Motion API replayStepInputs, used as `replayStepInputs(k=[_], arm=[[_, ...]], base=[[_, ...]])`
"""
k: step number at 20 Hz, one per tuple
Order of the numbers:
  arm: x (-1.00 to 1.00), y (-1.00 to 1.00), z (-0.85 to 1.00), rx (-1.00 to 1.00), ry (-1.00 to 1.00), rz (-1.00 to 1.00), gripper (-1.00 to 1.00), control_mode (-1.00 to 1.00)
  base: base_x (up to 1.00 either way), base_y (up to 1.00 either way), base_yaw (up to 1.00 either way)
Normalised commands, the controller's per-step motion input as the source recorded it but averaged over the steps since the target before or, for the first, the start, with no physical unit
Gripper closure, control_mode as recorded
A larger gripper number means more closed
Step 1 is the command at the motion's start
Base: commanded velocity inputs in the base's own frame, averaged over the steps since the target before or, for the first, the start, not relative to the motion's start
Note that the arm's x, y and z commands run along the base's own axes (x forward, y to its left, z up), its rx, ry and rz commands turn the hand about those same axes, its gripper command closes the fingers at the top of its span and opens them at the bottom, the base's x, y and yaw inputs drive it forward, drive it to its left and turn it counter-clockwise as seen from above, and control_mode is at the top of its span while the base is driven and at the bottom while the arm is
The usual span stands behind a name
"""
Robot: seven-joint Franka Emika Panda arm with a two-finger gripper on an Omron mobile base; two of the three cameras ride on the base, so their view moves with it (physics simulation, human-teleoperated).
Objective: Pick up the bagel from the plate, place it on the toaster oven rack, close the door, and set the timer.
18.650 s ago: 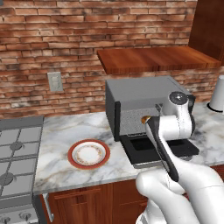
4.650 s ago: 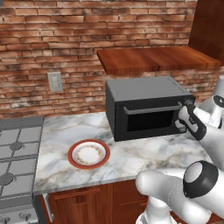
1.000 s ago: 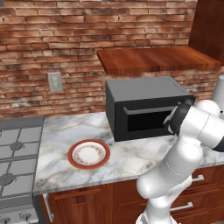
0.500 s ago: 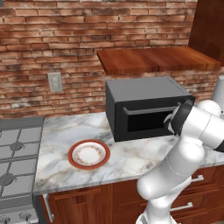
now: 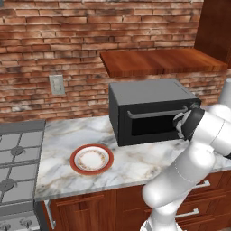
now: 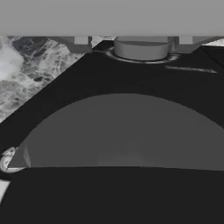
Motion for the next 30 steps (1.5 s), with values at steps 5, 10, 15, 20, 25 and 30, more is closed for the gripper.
replayStepInputs(k=[5,10,15,20,25,30], arm=[[0.00,-0.63,0.00,0.14,-0.02,0.00,1.00,-1.00],[0.04,-0.66,0.00,0.13,0.00,0.00,1.00,-1.00],[0.01,-0.71,0.04,0.17,0.00,0.00,1.00,-1.00],[0.00,-0.76,0.12,0.25,0.00,0.02,1.00,-1.00],[0.00,-0.84,0.13,0.34,0.00,0.08,1.00,-1.00],[0.00,-0.91,0.01,0.33,0.00,0.10,1.00,-1.00]], base=[[0.00,0.00,0.00],[0.00,0.00,0.00],[0.00,0.00,0.00],[0.00,0.00,0.00],[0.00,0.00,0.00],[0.00,0.00,0.00]])
